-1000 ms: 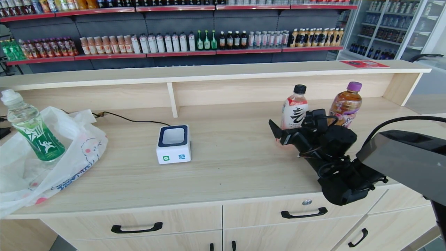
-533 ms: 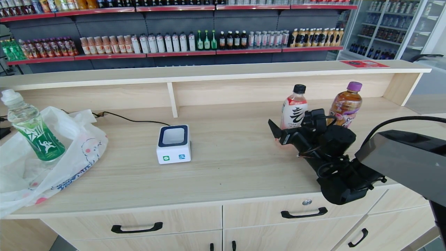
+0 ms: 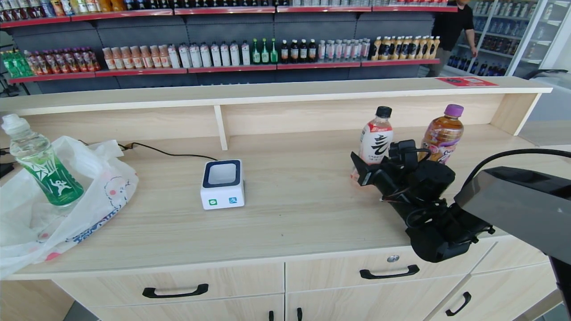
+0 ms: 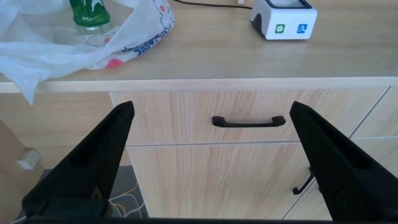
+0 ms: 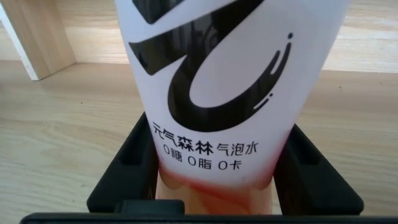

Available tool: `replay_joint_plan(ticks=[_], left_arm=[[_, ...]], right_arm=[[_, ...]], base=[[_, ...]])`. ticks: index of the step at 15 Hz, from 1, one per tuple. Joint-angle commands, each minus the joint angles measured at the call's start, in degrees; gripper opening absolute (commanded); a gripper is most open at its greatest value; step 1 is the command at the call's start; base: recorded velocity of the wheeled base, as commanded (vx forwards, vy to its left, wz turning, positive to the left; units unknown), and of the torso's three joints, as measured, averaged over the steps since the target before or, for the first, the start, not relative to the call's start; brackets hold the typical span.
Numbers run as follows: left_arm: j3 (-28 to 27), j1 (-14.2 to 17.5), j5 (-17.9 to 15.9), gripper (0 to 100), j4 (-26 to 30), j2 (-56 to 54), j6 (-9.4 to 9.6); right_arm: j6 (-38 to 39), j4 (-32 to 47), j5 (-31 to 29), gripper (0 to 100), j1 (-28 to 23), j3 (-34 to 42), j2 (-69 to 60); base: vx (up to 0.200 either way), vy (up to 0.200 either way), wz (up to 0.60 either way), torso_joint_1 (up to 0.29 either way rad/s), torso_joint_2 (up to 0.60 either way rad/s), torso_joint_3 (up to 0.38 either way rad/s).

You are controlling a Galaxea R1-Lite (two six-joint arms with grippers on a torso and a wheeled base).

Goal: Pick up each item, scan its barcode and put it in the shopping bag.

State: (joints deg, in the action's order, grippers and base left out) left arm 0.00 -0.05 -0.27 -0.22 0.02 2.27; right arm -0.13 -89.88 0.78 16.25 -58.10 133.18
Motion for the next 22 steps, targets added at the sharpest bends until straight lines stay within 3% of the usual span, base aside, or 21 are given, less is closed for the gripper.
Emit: replay_joint_plan(ticks=[1, 17, 20, 22], left_arm=[[0.00, 0.05, 0.00, 100, -0.04, -0.02, 0.02], [0.00, -0.04, 0.00, 100, 0.13, -0.02, -0.16], [0.00, -0.04, 0.00, 100, 0.22, -0.02, -0.16], [0.00, -0.04, 0.00, 100, 0.31, -0.02, -0.16]], right_arm=[[-0.04, -0.12, 0.01, 0, -0.08, -0.08, -0.38], [-1.71, -0.12, -0.43, 0, 0.27, 0.18, -7.23], [-2.68, -0.12, -0.52, 0, 2.29, 1.59, -10.93], [-3.12, -0.12, -0.43, 0, 5.72, 7.56, -15.32]], base=[[0.000, 0.000, 0.00, 0.000, 0.00, 0.000], [0.000, 0.000, 0.00, 0.000, 0.00, 0.000], [0.000, 0.000, 0.00, 0.000, 0.00, 0.000], [0.000, 0.000, 0.00, 0.000, 0.00, 0.000]])
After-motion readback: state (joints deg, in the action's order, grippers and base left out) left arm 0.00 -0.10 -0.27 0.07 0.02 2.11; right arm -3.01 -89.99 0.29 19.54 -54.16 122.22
